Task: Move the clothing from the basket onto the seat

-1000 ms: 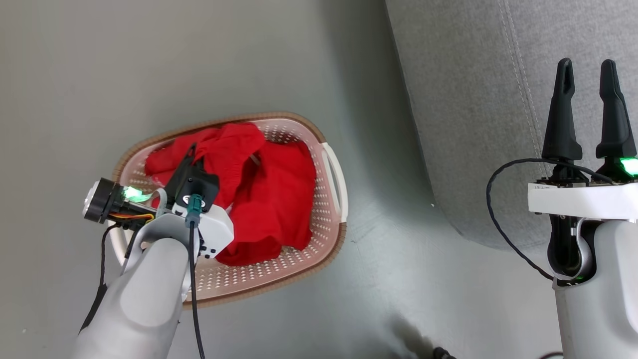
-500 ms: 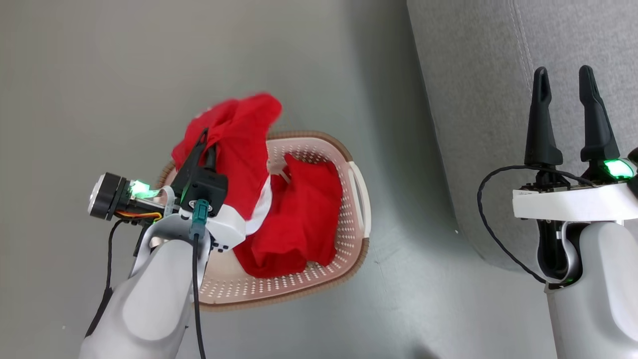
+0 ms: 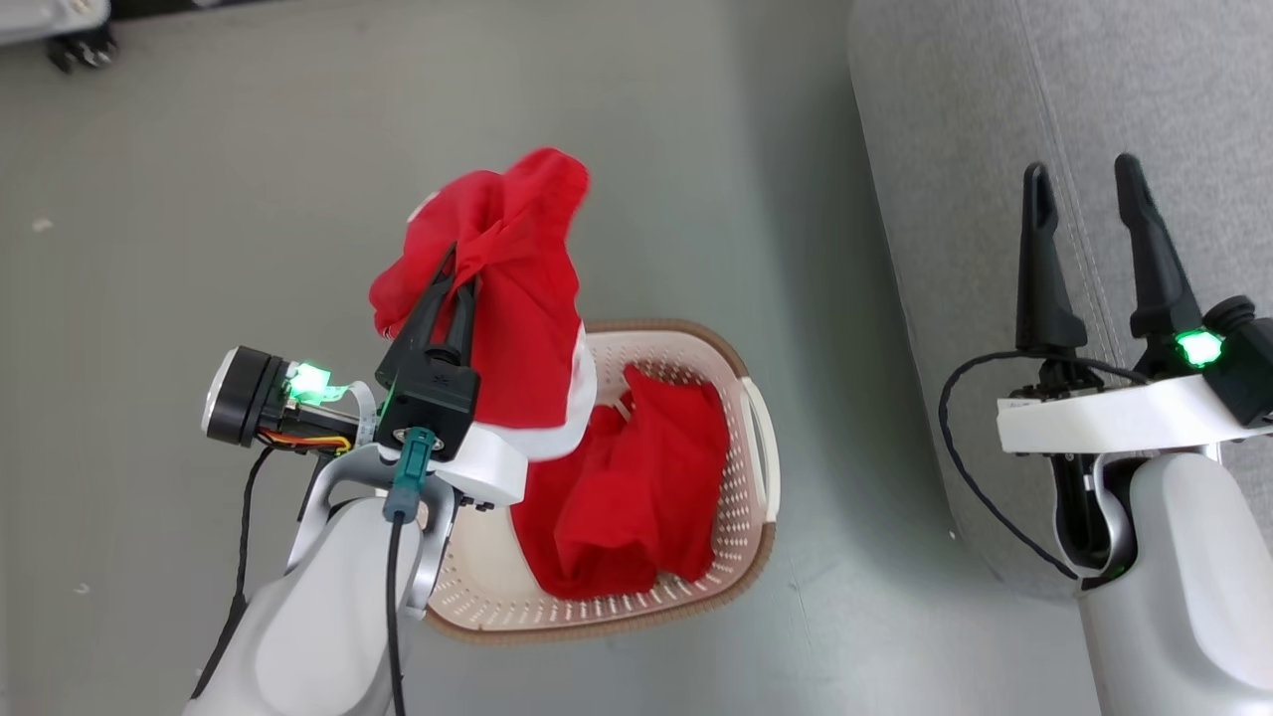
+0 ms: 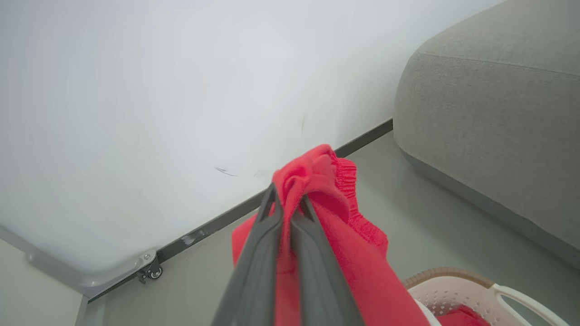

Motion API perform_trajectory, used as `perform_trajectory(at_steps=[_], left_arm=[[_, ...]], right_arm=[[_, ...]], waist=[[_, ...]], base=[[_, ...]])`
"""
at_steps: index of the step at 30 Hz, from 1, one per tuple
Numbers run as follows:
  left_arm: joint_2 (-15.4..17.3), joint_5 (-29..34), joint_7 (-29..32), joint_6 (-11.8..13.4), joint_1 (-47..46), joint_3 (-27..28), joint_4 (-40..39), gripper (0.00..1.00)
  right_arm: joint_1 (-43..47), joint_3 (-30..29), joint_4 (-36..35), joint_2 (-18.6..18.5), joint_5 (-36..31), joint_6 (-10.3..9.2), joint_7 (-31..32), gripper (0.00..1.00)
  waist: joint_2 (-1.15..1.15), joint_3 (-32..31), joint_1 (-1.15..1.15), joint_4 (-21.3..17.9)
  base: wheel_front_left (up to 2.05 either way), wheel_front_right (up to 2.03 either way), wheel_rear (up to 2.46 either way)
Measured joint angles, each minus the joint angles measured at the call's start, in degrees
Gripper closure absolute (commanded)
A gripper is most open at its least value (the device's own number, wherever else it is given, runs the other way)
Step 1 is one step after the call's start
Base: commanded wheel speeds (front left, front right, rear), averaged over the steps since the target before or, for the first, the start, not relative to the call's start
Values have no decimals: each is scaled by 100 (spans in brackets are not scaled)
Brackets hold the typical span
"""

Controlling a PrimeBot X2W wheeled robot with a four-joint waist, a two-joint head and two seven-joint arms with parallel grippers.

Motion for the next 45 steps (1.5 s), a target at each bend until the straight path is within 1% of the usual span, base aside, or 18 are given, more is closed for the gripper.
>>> perform_trajectory(at_steps=[4, 10, 12, 20, 23, 27, 35, 36, 45], left_arm=[[16, -120, -1, -81, 68, -3, -299, 100], [48, -181, -15, -138, 233, -60, -658, 100], [75, -188, -15, -202, 272, -86, -760, 100], [215, -272, -16, -443, 342, -259, -1240, 100], [234, -272, -16, -588, 341, -363, -1449, 100], [245, -275, -16, -693, 334, -445, -1644, 100], [218, -338, -16, -843, 335, -589, -1823, 100], [211, -355, -16, -909, 336, -639, -1831, 100], [101, -474, -16, -1078, 355, -821, -1862, 100]], right_arm=[[38, -13, 114, -3, -49, 0, 0, 0], [218, 34, 188, -15, -108, 0, 0, 0], [266, 76, 221, -19, -122, -1, 0, 0], [517, 613, 349, -34, -148, 0, 0, 0], [601, 931, 375, -48, -147, -1, 0, 0], [603, 1503, 404, -103, -97, 0, 0, 0], [857, 2503, 482, -246, 401, 0, 0, 0], [866, 2696, 481, -305, 495, 0, 0, 0], [1065, 3383, 388, -516, 1001, 0, 1, 0]], waist=[[0, -225, 0, 100], [0, -576, 0, 242], [0, -697, 0, 286], [0, -1190, 0, 444], [0, -1372, 0, 495], [0, -1606, 0, 558], [0, -2031, 0, 659], [0, -2127, 0, 680], [0, -2486, 0, 739]], base=[[0, 0, 0], [0, 0, 0], [0, 0, 0], [0, 0, 0], [0, 0, 0], [0, 0, 0], [0, 0, 0], [0, 0, 0], [0, 0, 0]])
